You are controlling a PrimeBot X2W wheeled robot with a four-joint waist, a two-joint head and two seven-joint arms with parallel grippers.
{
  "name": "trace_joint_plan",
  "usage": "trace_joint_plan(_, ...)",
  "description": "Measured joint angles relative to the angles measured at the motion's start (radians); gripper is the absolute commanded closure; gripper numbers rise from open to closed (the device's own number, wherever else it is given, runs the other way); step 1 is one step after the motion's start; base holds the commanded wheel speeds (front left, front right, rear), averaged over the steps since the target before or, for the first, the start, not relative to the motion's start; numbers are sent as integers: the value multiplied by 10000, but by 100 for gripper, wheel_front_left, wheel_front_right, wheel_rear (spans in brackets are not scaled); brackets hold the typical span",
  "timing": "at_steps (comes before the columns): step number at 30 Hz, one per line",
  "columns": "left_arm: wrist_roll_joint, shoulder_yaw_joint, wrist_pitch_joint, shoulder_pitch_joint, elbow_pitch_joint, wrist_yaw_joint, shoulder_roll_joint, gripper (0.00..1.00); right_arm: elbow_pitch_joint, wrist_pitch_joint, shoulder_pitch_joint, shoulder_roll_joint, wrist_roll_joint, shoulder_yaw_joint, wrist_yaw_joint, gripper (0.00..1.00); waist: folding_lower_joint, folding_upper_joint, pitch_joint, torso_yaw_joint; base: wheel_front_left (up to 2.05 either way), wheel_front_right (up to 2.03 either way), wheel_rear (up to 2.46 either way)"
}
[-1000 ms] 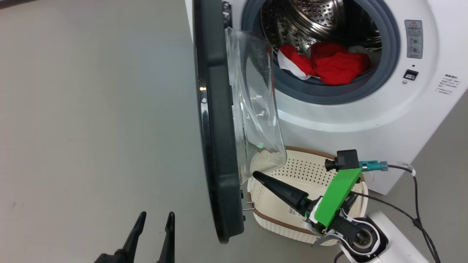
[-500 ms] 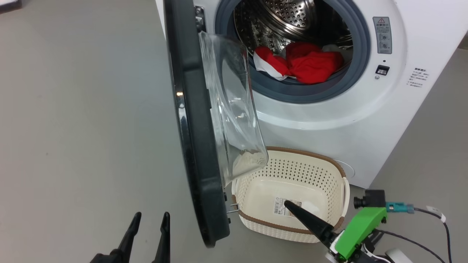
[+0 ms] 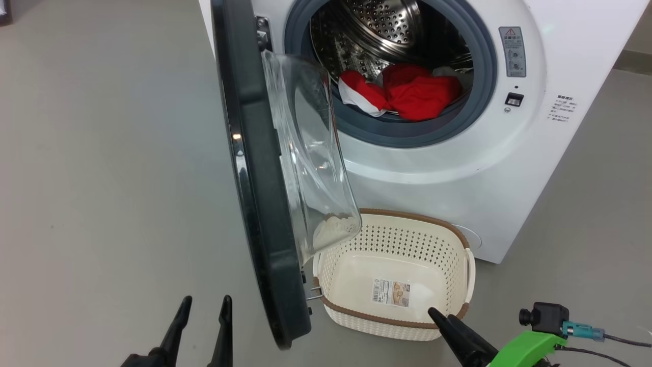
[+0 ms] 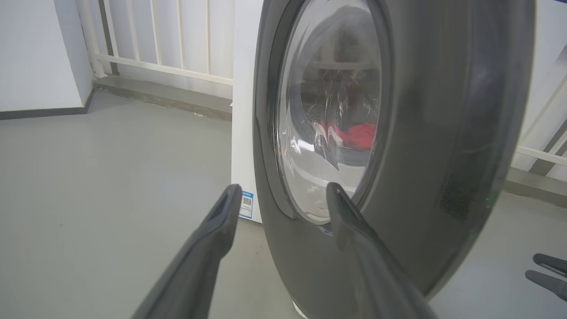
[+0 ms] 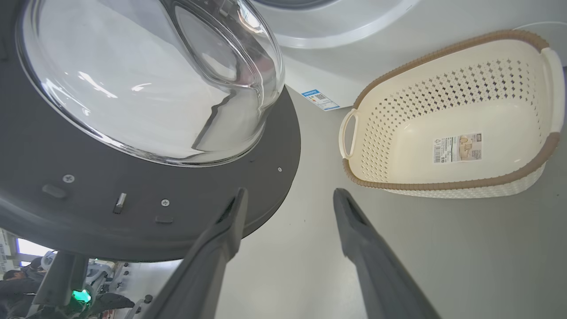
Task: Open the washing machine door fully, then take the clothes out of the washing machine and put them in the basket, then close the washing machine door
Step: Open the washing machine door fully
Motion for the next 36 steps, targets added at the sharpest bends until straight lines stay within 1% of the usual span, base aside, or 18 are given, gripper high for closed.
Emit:
trace_joint_plan(6,0,100,0,59,10,0,0,0,443,-1918,-104,-518,-988,819,0,0,0,0,-69,-124,0,0,0)
trace_joint_plan(10,0,127,0,146,48,-10,0,0,765,-2293,-384,-721,-1848,988,0,0,0,0,-44,-154,0,0,0)
trace_joint_plan(12,2,150,0,147,46,-10,0,0,759,-2297,-400,-665,-2493,508,2,0,0,0,-33,-170,0,0,0)
trace_joint_plan(15,2,159,0,147,48,-10,0,0,640,-2301,-347,-585,-3902,-309,2,0,0,0,-15,-171,0,0,0)
trace_joint_plan(21,15,169,0,148,58,-12,0,0,-69,-2303,410,207,-6364,-2002,2,0,0,0,0,-165,0,0,0)
trace_joint_plan(25,15,176,0,148,61,-12,0,0,-546,-2303,901,612,-7708,-2813,2,0,0,0,2,-161,0,0,0)
trace_joint_plan(30,58,186,0,149,58,-25,0,0,-1097,-2303,1387,1122,-8872,-3726,2,0,0,0,-22,-165,0,0,0)
trace_joint_plan(34,92,188,0,151,58,-31,0,0,-1306,-2305,1721,1427,-9419,-4102,2,0,0,0,-34,-155,0,0,0)
trace_joint_plan(36,92,186,0,151,56,-102,0,0,-1369,-2318,1843,1519,-9538,-4211,2,0,0,0,-21,-145,0,0,0)
